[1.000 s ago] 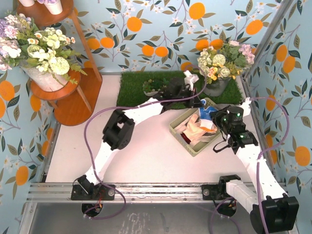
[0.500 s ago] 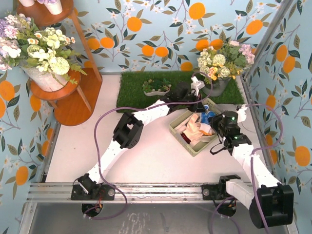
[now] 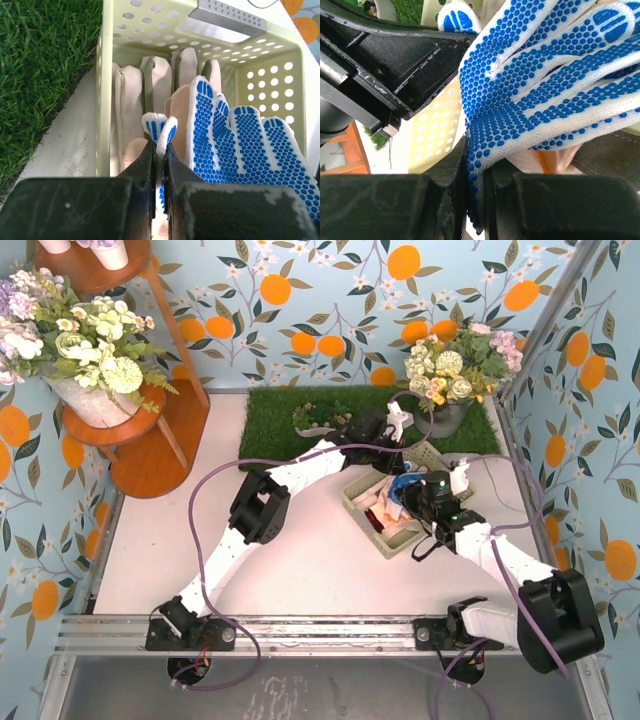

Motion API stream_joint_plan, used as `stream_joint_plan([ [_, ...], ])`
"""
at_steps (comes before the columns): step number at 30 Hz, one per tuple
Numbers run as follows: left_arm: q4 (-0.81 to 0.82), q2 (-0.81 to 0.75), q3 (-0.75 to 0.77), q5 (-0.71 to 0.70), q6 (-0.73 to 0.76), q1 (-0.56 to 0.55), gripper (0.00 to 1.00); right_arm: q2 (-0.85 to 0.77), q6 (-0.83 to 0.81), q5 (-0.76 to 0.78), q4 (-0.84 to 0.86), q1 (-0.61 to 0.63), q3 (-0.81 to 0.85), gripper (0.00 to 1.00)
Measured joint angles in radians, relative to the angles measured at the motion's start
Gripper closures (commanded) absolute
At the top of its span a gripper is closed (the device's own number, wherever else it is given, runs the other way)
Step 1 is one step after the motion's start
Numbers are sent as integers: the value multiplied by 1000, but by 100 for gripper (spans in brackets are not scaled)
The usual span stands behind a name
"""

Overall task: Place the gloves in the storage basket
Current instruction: Place the glove in the bin.

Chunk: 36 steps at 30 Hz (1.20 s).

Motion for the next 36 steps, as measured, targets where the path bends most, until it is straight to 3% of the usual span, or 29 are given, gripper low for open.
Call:
stream_joint_plan([
  [24,-169,-4,108,-55,94,11,100,-49,370,-13,235,6,-137,100],
  [36,-246,-4,137,-100,128,23,100,84,465,-53,412,45,-163,100],
])
